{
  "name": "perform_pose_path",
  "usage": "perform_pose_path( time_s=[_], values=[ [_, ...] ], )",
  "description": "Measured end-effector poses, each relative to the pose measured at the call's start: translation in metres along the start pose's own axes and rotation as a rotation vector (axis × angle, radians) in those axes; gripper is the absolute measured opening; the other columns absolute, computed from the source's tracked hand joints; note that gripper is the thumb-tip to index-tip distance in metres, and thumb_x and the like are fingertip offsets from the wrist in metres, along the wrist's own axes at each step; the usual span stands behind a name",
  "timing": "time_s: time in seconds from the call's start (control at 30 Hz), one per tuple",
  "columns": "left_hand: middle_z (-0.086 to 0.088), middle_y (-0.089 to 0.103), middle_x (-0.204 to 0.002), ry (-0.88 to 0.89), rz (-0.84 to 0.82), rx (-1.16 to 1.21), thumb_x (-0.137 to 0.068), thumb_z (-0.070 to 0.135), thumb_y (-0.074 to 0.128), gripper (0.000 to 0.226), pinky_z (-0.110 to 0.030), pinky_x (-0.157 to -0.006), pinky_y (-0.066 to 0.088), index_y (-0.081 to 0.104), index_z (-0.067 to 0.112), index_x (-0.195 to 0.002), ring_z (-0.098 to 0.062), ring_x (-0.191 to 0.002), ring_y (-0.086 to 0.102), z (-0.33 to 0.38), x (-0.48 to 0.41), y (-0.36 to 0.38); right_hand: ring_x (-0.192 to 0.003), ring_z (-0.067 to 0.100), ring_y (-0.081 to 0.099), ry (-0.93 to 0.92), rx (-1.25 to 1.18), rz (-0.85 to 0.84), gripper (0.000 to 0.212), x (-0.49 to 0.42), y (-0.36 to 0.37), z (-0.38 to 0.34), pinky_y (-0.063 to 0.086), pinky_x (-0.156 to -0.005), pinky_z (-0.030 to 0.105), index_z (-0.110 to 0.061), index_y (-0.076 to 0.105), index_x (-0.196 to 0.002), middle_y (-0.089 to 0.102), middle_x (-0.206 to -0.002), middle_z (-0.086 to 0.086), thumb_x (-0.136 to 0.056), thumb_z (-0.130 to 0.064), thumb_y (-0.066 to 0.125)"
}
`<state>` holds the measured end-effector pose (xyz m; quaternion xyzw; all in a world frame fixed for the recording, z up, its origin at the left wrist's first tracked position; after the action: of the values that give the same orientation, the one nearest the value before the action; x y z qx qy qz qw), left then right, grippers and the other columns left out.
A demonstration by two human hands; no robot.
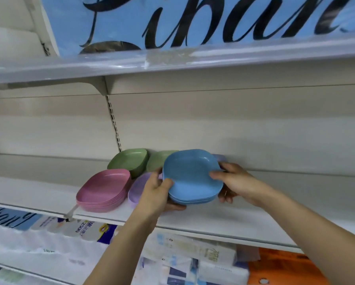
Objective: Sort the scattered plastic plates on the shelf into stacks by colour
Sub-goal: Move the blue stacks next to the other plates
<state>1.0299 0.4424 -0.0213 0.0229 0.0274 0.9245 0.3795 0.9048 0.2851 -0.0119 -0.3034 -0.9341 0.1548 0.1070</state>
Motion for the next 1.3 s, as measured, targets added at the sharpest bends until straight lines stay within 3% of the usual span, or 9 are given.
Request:
perform_pose_path(
  time_s=[0.07,0.2,0.33,0.57,0.83,0.97,1.07,1.13,1.3],
  values=[
    [-0.001,0.065,-0.103,0.069,0.004,-0.122,-0.100,0.024,0.048,0.028,-0.035,-0.060,0.058,0.052,0.024,-0.128,-0.016,-0.076,0.068,-0.001,-0.002,0.010,-0.043,0.019,0.052,0.000,0.058,0.097,0.017,0.004,-0.010,0.005,0.038,-0.039,0.026,-0.010,0.054,-0.108,0.058,-0.064,0.011,-0.093,-0.010,0.047],
    [0.005,0.068,-0.095,0.457,0.168,-0.713,-0.095,0.041,0.044,0.035,-0.031,-0.084,0.048,0.067,0.017,-0.106,-0.007,-0.086,0.059,0.000,-0.011,-0.010,-0.034,0.018,0.048,0.113,0.093,0.184,0.015,0.011,-0.024,0.035,0.037,-0.037,0.025,-0.006,0.052,-0.105,0.056,-0.055,0.013,-0.093,-0.005,0.044],
    [0.006,0.064,-0.108,0.404,0.102,-1.118,-0.086,0.050,0.059,0.035,-0.037,-0.088,0.048,0.068,0.023,-0.107,-0.016,-0.102,0.058,-0.027,-0.015,-0.028,-0.038,0.022,0.054,0.222,0.122,0.172,0.016,0.007,-0.010,0.059,0.044,-0.038,0.027,-0.009,0.045,-0.109,0.061,-0.062,0.017,-0.094,-0.006,0.040],
    [0.004,0.067,-0.104,0.431,0.016,-1.114,-0.088,0.019,0.064,0.020,-0.030,-0.086,0.047,0.071,0.021,-0.107,-0.017,-0.102,0.058,-0.039,-0.020,-0.032,-0.031,0.019,0.051,0.287,0.072,0.193,0.012,-0.004,0.011,0.061,0.046,-0.037,0.027,-0.009,0.046,-0.095,0.059,-0.062,0.020,-0.094,-0.002,0.037],
    [0.003,0.067,-0.104,0.466,-0.031,-1.151,-0.090,0.020,0.060,0.019,-0.032,-0.085,0.048,0.071,0.020,-0.106,-0.017,-0.101,0.057,-0.039,-0.023,-0.034,-0.034,0.021,0.053,0.321,0.079,0.227,0.016,-0.008,0.021,0.061,0.046,-0.037,0.027,-0.005,0.047,-0.108,0.059,-0.066,0.021,-0.094,-0.005,0.039],
    [0.001,0.064,-0.111,0.452,-0.050,-1.257,-0.092,0.031,0.059,0.025,-0.031,-0.085,0.046,0.066,0.022,-0.114,-0.021,-0.107,0.056,-0.033,-0.024,-0.031,-0.059,0.028,0.064,0.295,0.235,0.235,0.026,-0.001,0.017,0.057,0.053,-0.047,0.033,-0.009,0.048,-0.113,0.065,-0.086,0.017,-0.099,-0.030,0.041],
    [-0.002,0.062,-0.122,0.523,0.016,-1.271,-0.092,0.045,0.054,0.045,-0.037,-0.091,0.045,0.057,0.020,-0.130,-0.025,-0.115,0.053,-0.022,-0.014,-0.021,-0.098,0.026,0.062,0.151,0.514,0.346,0.044,0.014,0.001,0.047,0.052,-0.082,0.039,-0.014,0.048,-0.126,0.060,-0.118,0.007,-0.097,-0.046,0.039],
    [-0.004,0.064,-0.117,0.630,0.044,-1.259,-0.090,0.055,0.041,0.058,-0.039,-0.087,0.046,0.055,0.018,-0.132,-0.028,-0.109,0.057,-0.015,0.001,-0.005,-0.115,0.024,0.054,0.018,0.620,0.418,0.047,0.036,-0.010,0.041,0.047,-0.094,0.040,-0.017,0.044,-0.135,0.049,-0.133,0.007,-0.097,-0.045,0.040],
    [-0.006,0.062,-0.120,0.796,0.009,-1.166,-0.091,0.056,0.036,0.065,-0.042,-0.090,0.048,0.043,0.014,-0.141,-0.028,-0.102,0.060,-0.006,0.045,0.066,-0.117,0.024,0.053,-0.209,0.845,0.661,0.046,0.121,-0.050,0.040,0.042,-0.090,0.036,-0.019,0.047,-0.135,0.050,-0.134,0.002,-0.097,-0.044,0.039]
  ],
)
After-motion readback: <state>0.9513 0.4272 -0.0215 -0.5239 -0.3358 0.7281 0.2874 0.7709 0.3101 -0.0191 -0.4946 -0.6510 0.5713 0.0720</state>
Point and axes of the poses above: each hand's wrist, its own x-axis away from the middle knuckle, its own y-axis out of the palm, z = x × y, the point moved 5 cm from there along -x, towards the middle knuckle
